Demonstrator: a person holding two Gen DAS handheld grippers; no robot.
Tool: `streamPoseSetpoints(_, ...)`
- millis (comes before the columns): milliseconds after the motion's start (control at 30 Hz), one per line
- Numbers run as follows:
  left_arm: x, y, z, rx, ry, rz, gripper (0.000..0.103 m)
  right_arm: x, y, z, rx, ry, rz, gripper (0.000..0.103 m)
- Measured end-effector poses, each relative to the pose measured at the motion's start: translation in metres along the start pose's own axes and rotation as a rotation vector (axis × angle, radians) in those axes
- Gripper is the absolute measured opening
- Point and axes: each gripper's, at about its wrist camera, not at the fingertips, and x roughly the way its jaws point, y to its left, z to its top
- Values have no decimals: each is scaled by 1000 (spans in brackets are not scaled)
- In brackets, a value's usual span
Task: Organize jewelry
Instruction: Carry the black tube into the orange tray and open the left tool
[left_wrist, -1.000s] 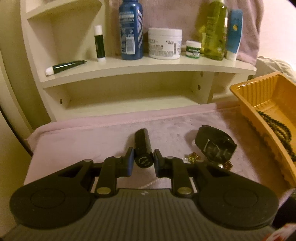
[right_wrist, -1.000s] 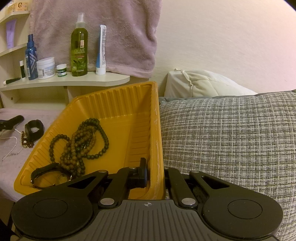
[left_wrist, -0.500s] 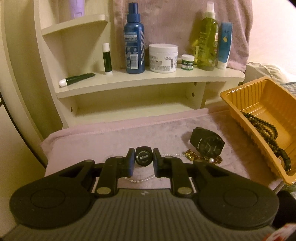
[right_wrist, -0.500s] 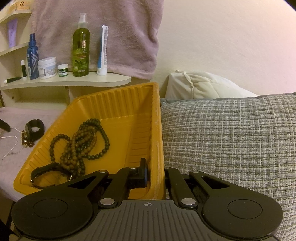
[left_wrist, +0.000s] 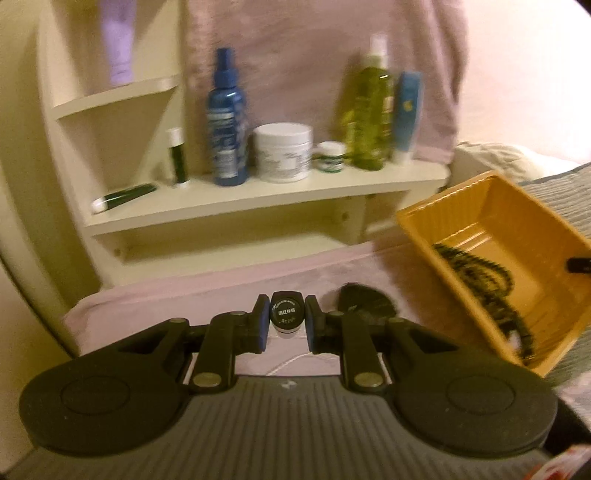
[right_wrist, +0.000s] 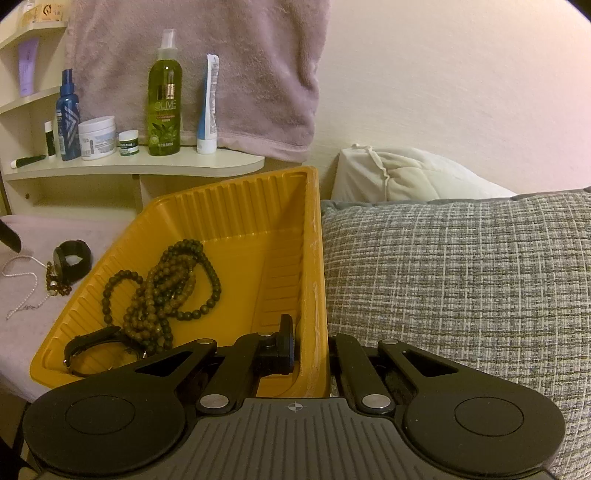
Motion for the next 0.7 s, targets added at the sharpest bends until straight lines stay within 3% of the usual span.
streamPoseSetpoints(433, 1, -81, 31, 85, -38, -295, 17, -1, 0, 0, 4, 0, 4, 3)
streamPoseSetpoints(700, 11, -132, 29, 155, -21, -392, 17, -1, 0, 0, 4, 0, 7, 3)
